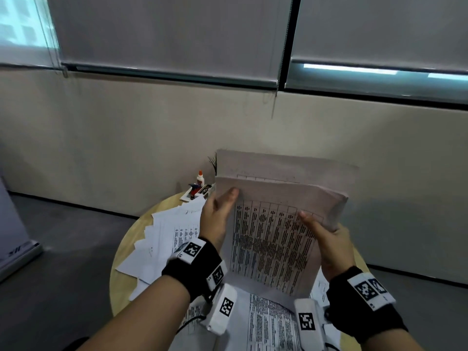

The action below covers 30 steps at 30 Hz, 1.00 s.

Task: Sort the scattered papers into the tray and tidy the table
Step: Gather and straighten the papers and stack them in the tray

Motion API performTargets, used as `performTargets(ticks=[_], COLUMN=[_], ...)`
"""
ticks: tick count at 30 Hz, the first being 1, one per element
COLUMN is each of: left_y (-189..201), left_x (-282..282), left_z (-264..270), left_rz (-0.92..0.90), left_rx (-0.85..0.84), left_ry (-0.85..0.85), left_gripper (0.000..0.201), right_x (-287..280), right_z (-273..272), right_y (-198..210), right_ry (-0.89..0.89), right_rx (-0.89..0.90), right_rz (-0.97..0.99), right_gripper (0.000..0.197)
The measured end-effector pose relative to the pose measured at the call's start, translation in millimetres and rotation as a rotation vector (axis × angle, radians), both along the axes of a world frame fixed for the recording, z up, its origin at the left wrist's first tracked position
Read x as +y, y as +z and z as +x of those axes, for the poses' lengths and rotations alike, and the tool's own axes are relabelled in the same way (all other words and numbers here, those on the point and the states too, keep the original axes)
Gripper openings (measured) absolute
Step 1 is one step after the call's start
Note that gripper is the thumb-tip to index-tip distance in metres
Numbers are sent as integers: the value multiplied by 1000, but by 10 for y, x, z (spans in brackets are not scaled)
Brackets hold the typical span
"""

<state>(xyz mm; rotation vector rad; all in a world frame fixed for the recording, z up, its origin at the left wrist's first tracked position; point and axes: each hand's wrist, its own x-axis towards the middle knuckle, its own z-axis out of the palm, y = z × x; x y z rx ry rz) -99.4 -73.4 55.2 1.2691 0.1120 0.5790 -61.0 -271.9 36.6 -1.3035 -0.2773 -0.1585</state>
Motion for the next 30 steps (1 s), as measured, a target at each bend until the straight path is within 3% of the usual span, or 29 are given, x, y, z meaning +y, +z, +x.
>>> performTargets(ticks=[2, 4, 6, 11, 14, 19, 22, 26, 30], left_y=[174, 351, 540, 716, 680, 416, 93, -351, -510], left_x=[-48, -87, -116, -97, -70, 20, 100, 154, 41], left_z=[-38, -51, -46, 139, 226, 224, 230, 210, 141], left_rz=[14, 18, 31, 133, 194, 37, 112, 202, 194], left_rx=[-51, -69, -120, -140, -78, -129, 27, 266, 271], left_ry=[7, 35, 87, 239, 220, -33, -168, -238, -225], left_gripper=[88, 72, 40, 39, 10, 44, 52, 23, 11], right_x=[-11, -20, -28, -45, -70, -79, -108, -185, -184], right_z=[25, 38, 36, 7, 42, 66, 61, 50, -47], right_y=[37, 54, 57, 77, 49, 67, 85, -63, -293], right_ry=[-1, -10, -19, 17, 33, 22, 18, 16, -8], right_rx=[-1, 7, 15, 21, 41, 38, 34, 132, 167], right_rz=[-11, -21, -11, 14, 28, 90, 109, 41, -127], right_gripper=[79, 85, 84, 70, 74, 85, 62, 41, 20])
